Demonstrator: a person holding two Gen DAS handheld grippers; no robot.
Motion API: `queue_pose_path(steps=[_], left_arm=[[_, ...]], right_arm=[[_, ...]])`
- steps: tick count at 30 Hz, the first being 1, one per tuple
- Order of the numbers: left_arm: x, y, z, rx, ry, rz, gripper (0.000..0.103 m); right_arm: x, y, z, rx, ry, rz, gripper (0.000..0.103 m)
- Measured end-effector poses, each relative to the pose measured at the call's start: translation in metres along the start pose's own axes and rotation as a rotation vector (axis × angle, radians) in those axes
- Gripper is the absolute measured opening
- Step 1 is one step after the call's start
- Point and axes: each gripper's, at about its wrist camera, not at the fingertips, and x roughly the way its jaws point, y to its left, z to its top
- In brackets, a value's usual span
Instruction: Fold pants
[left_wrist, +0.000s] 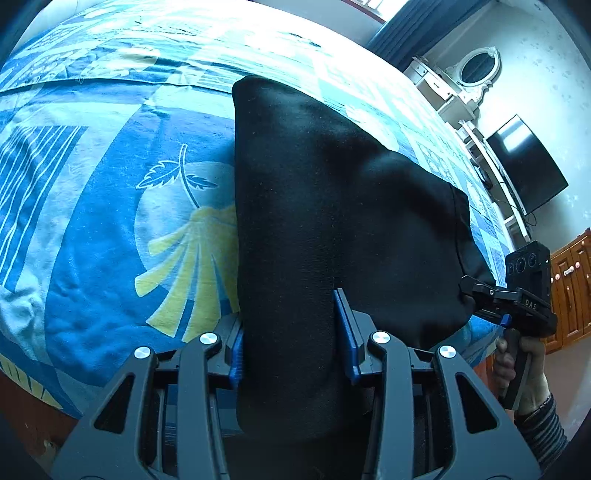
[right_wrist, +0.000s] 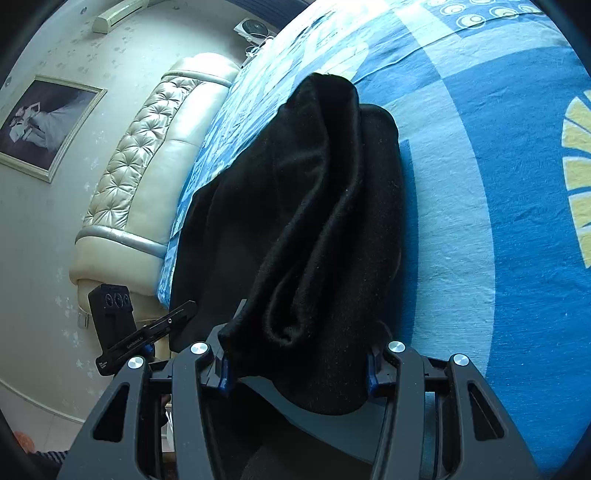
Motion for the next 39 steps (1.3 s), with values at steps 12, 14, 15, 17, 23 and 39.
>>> queue_pose_path(steps=[12, 14, 15, 17, 23, 39], left_arm=[[0.004, 0.003, -0.004, 0.015, -0.013, -0.013, 0.042], [0.004, 0.003, -0.004, 0.015, -0.012, -0.013, 0.042], [0.004, 0.003, -0.004, 0.015, -0.012, -0.013, 0.042], [0.004, 0.003, -0.004, 0.015, -0.011, -0.012, 0.042], [0.004, 0.003, -0.005, 0.018, -0.012, -0.013, 0.044], [-0.025, 0.027, 0.036, 0.033, -0.140, -0.225, 0.085]], right_arm=[[0.000, -0.010, -0.006, 0.023, -0.017, 0.010, 0.050], [0.000, -0.010, -0.006, 0.023, -0.018, 0.010, 0.050], [-0.001, -0.011, -0.006, 0.023, -0.020, 0.011, 0.050], [-0.002, -0.011, -0.004, 0.023, -0.023, 0.013, 0.050], [-0.006, -0.014, -0.005, 0.022, -0.035, 0.019, 0.050], [-0.051, -0.022, 0.051, -0.033, -0.121, -0.006, 0.079]])
